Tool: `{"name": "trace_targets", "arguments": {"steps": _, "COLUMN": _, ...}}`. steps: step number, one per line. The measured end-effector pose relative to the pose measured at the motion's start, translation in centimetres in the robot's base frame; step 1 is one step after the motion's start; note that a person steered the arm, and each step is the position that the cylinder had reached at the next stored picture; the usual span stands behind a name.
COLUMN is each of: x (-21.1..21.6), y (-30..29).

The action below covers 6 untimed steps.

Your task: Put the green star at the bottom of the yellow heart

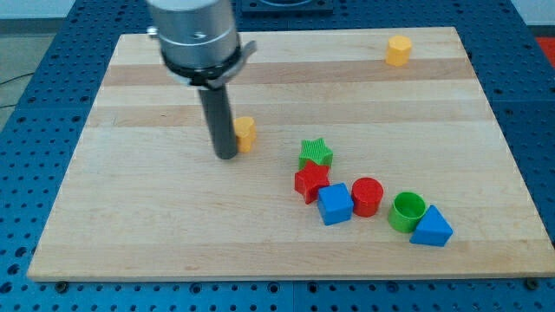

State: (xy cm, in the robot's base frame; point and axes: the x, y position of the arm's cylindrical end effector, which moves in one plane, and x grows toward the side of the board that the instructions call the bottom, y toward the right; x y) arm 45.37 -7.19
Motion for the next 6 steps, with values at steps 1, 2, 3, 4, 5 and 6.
{"name": "trace_targets", "arguments": {"steps": 1, "x": -1.3, "y": 3.0}}
{"name": "trace_targets", "arguments": {"steps": 2, "x": -1.9, "y": 6.3}}
{"name": "trace_targets", "arguments": {"steps": 3, "x": -2.6, "y": 11.7}}
{"name": "trace_targets", "arguments": {"steps": 4, "x": -1.6, "y": 17.5}}
{"name": "trace_targets", "arguments": {"steps": 5, "x": 2.8, "y": 16.0}}
{"name": "trace_targets", "arguments": {"steps": 6, "x": 3.1, "y": 7.0}}
